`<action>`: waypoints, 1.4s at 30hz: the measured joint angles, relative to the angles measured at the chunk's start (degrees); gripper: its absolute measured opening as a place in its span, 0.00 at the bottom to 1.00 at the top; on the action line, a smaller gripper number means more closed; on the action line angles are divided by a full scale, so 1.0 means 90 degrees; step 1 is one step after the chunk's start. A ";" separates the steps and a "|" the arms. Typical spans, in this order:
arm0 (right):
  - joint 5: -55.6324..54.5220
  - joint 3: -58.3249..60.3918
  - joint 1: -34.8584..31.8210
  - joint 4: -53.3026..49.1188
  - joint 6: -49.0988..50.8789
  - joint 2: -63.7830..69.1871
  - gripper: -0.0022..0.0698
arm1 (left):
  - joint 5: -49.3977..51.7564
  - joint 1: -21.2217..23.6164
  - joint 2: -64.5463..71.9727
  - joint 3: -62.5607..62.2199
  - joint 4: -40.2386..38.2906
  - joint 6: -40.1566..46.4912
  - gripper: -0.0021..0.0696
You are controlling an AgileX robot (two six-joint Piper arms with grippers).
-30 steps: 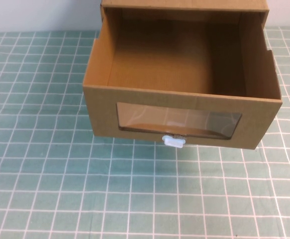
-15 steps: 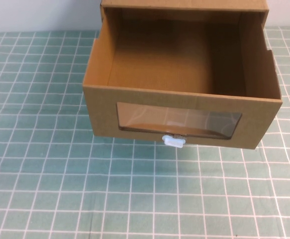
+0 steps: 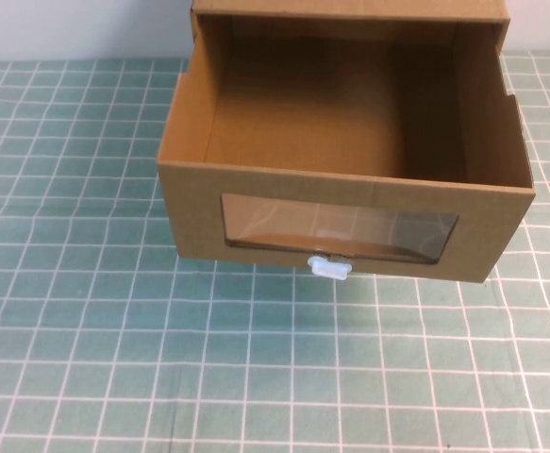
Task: Open the shoe box
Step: 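Pull the top drawer of the cardboard box fully open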
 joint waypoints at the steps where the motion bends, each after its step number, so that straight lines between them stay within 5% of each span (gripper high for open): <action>1: -0.0014 0.0015 0.0000 0.0000 0.0000 -0.0080 0.01 | 0.0000 0.0000 0.0000 0.0000 0.0000 0.0000 0.02; 4: -0.0205 0.0147 -0.0344 0.0012 0.0000 -0.0484 0.01 | 0.0002 0.0000 0.0000 0.0000 0.0000 0.0000 0.02; 12: -0.0340 0.0386 -0.3523 0.0118 0.0000 -0.1862 0.01 | 0.0013 0.0010 -0.0004 0.0000 0.0000 -0.0023 0.02; 18: -0.0328 0.0386 -0.4917 0.0127 0.0000 -0.2289 0.01 | 0.0013 0.0010 -0.0004 0.0000 0.0000 -0.0023 0.02; 23: -0.0626 0.0489 -0.5238 0.1045 -0.0517 -0.2405 0.01 | 0.0013 0.0010 -0.0004 0.0000 0.0000 -0.0023 0.02; 32: -0.2390 0.1965 -0.6150 0.4157 -0.4657 -0.2829 0.01 | 0.0013 0.0010 -0.0004 0.0000 0.0000 -0.0032 0.02; 42: -0.2833 0.2807 -0.6280 0.4142 -0.5069 -0.2842 0.01 | 0.0013 0.0010 -0.0004 0.0000 0.0000 -0.0032 0.02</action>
